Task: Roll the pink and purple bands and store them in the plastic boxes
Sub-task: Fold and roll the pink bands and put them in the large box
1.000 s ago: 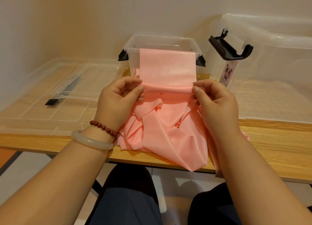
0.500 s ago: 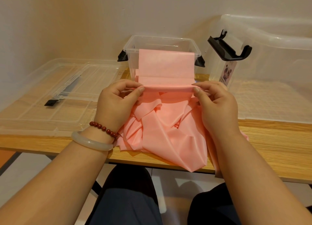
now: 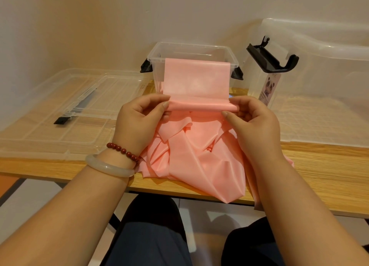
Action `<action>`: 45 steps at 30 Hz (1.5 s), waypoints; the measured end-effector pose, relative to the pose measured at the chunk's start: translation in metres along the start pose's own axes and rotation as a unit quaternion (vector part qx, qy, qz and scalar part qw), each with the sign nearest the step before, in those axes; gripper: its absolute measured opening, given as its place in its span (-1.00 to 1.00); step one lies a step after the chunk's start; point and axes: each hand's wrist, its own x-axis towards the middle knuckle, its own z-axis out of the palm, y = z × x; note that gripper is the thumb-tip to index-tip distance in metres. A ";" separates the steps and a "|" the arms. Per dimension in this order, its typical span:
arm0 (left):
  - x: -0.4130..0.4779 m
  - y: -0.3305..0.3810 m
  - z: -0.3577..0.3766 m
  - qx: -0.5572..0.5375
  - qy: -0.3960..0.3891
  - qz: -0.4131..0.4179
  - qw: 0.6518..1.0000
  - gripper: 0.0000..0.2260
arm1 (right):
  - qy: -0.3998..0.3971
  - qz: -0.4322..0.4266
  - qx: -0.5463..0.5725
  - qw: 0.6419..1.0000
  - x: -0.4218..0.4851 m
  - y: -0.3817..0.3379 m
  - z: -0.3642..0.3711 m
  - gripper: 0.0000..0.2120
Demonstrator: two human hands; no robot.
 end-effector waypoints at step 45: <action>0.002 -0.004 -0.002 0.051 -0.003 0.017 0.999 -0.84 | 0.030 -0.017 -0.005 0.999 0.000 0.000 0.001 -0.95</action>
